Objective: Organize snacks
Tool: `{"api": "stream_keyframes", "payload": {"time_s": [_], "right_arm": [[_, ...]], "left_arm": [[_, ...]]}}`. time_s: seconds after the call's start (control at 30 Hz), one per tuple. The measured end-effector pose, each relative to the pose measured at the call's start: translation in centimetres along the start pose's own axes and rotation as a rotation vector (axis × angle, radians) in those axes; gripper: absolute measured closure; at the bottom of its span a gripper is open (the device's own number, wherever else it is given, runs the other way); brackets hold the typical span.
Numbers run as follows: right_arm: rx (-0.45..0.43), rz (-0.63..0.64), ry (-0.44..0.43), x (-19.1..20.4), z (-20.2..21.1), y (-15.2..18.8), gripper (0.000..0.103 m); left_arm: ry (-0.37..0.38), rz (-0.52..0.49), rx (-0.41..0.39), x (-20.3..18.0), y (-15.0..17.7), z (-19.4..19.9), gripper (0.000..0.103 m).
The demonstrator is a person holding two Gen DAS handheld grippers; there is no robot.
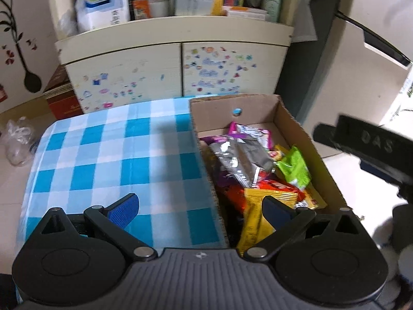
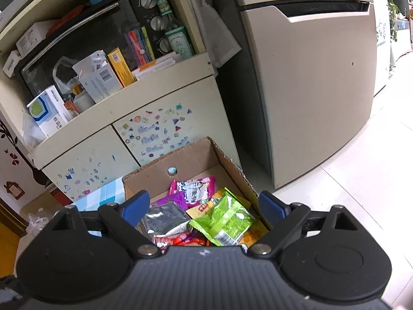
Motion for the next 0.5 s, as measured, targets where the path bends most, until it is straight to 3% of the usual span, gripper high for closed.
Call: {"api": "stream_keyframes", "payload": {"time_s": [0.5], "right_arm": [[0.051, 0.017, 0.088, 0.6, 1.4, 2.2, 0.008]], "left_arm": [[-0.057, 0.028, -0.02, 1.5, -0.9, 0.3, 0.0]]}}
Point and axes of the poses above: each gripper's, at about its wrist camera, not at the fingertips, and z roughly against the way its jaws point, x to its left, y to its underside, the point moved 2 cm from there along -z, roughly the way its jaws point, and after that the axes turned 15 degrees about z, right-handed, at the moved point
